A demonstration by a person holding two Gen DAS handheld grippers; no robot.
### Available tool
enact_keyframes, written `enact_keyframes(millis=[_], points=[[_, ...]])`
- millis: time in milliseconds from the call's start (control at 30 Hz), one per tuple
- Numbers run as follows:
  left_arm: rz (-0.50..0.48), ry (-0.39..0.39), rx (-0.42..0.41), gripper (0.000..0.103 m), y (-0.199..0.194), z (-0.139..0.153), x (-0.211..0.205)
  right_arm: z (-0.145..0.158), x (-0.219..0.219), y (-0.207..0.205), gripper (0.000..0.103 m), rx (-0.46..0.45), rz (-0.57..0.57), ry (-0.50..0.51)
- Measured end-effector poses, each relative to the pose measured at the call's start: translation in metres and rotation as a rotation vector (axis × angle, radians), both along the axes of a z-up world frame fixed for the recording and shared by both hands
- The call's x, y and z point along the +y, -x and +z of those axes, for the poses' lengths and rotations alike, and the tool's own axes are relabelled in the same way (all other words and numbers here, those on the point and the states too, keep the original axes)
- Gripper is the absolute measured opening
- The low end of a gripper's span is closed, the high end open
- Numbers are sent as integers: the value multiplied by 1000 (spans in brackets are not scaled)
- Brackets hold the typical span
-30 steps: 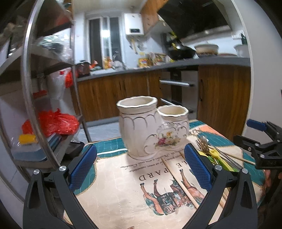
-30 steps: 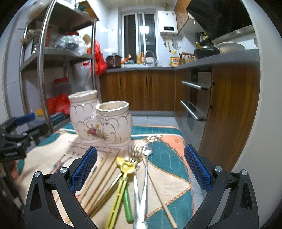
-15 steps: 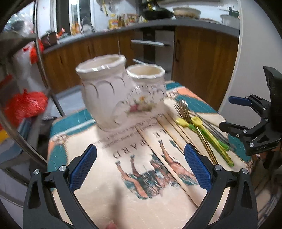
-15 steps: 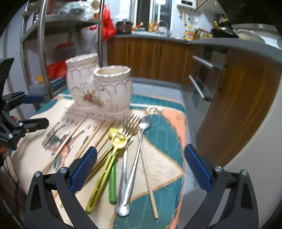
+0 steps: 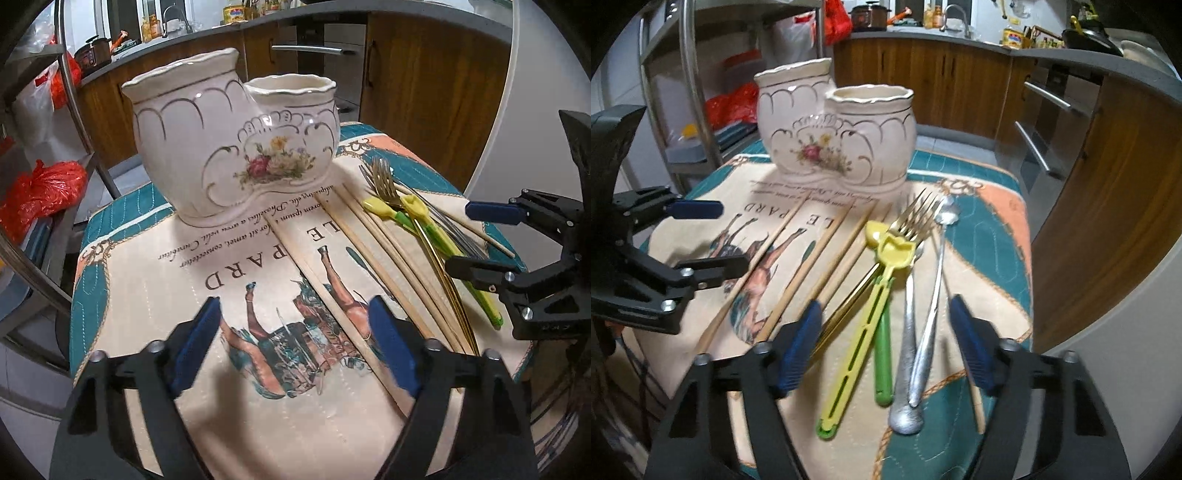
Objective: Organize utensils
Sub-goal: 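Grasp a wooden chopstick with left tool while right grasps yellow-green utensil, then drop chopstick in large holder with left while right drops utensil in small holder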
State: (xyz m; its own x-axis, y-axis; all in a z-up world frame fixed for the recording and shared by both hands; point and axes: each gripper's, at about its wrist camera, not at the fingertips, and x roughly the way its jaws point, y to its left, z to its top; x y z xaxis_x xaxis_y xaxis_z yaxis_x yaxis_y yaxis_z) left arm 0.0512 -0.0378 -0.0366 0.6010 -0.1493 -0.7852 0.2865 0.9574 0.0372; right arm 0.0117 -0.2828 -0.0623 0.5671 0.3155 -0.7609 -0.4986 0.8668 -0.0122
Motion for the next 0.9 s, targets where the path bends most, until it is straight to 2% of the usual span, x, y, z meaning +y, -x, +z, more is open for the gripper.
enact_keyframes(millis=[200,367,467,500,600,633,767,867,900], points=[[-8,0,7,57,2,-3,-10,-1,6,-2,41,22,7,-5],[0,-30,18,47,0,-9,-14,-1,8,-6,34,33,2,-15],[-12,-19,25,36,-3,-8,-11,-1,6,-9,32,57,-7,-43],[-18,-19,29,29,-4,-8,-10,-1,5,-11,30,64,-10,-51],[-32,-14,47,18,-7,-7,-6,-1,3,-12,18,81,-13,-76],[-37,-13,52,18,-8,-7,-4,-1,2,-12,14,80,-13,-78],[-54,1,68,14,-10,-4,4,0,0,-9,11,76,-6,-94],[-61,10,70,5,-9,-3,10,3,0,-7,11,61,1,-105],[-67,4,70,5,-8,-2,12,5,-1,-6,10,52,6,-112]])
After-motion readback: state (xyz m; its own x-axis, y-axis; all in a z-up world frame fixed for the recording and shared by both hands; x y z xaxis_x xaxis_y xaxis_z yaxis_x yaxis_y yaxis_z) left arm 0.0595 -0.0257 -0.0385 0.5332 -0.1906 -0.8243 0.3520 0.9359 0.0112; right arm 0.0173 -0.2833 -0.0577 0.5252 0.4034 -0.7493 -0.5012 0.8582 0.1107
